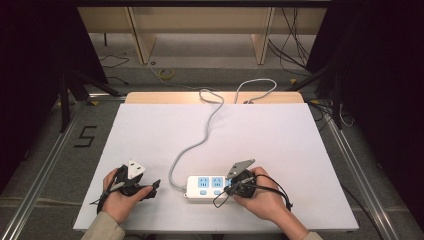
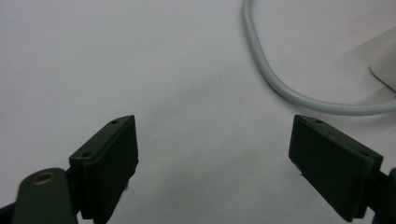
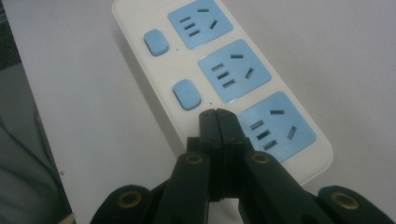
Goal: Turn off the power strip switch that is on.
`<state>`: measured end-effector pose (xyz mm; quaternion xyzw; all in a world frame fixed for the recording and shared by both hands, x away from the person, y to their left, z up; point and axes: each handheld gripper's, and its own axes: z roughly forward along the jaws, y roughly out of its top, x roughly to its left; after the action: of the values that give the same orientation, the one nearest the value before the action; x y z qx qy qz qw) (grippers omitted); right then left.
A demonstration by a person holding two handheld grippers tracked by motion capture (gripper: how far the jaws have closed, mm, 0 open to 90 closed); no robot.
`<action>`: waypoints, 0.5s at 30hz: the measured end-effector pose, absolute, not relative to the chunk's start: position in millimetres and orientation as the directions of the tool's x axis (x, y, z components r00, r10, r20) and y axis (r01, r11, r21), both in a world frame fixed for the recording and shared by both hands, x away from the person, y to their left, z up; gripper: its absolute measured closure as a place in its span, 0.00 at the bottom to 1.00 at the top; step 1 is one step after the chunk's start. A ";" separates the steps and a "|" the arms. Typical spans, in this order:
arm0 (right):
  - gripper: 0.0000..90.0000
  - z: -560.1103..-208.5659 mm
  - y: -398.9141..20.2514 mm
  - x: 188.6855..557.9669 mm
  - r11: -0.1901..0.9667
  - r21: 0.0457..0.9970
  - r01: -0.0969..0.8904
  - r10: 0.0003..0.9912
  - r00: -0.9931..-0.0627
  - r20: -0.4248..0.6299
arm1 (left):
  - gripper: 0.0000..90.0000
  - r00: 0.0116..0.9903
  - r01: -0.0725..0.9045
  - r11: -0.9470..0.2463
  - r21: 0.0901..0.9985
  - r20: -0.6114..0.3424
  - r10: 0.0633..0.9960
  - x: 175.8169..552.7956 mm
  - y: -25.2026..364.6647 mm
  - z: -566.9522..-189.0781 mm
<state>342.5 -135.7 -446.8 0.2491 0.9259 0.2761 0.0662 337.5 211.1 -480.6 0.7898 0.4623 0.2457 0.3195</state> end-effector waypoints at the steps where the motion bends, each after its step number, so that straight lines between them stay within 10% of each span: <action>1: 1.00 -446.9 -135.9 342.7 0.724 0.546 0.422 0.496 -0.868 0.013 | 0.17 0.452 0.574 -0.368 0.731 0.092 0.887 337.7 211.2 -480.7; 15: 1.00 -444.6 -141.6 344.9 0.721 0.530 0.447 0.520 -0.854 0.014 | 0.17 0.455 0.574 -0.372 0.730 0.094 0.886 337.6 210.8 -480.6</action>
<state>344.9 -141.6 -444.6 0.2615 0.9250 0.2671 0.0682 337.6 210.8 -480.6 0.7911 0.4611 0.2451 0.3184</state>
